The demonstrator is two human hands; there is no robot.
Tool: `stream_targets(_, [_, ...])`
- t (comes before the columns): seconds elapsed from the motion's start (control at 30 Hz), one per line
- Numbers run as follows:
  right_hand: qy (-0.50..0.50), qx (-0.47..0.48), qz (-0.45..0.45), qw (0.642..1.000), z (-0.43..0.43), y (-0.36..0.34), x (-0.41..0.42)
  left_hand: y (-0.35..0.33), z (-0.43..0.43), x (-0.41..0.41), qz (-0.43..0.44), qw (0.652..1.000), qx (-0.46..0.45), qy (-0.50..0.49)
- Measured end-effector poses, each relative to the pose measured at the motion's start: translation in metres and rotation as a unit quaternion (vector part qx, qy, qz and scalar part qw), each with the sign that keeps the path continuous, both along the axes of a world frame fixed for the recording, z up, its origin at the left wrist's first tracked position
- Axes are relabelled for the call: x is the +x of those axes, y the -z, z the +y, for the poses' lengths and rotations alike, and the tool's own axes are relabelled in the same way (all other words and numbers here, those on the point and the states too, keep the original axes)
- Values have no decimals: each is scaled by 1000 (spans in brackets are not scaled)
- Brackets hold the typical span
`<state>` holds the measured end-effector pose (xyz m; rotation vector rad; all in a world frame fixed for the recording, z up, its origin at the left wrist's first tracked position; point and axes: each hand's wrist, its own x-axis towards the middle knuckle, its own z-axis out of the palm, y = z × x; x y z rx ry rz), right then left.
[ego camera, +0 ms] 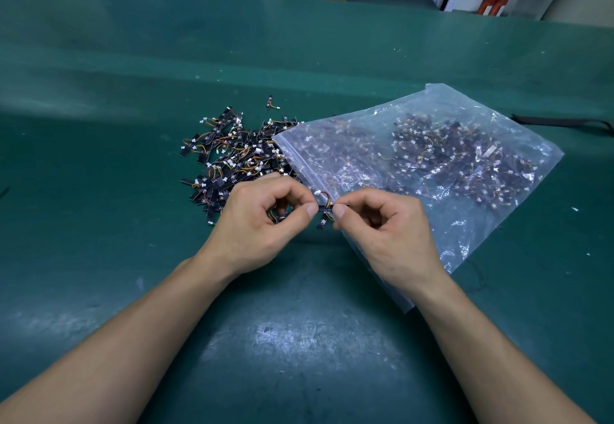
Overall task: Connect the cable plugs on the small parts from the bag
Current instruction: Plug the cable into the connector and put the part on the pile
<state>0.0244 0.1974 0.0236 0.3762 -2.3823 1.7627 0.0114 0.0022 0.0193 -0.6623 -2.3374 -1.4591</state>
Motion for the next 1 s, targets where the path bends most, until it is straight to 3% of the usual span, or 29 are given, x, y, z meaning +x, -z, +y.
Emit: stream_targets(1.0, [3,6,17,1000,-1,0,1,-1,0,1,2,1000,2,10])
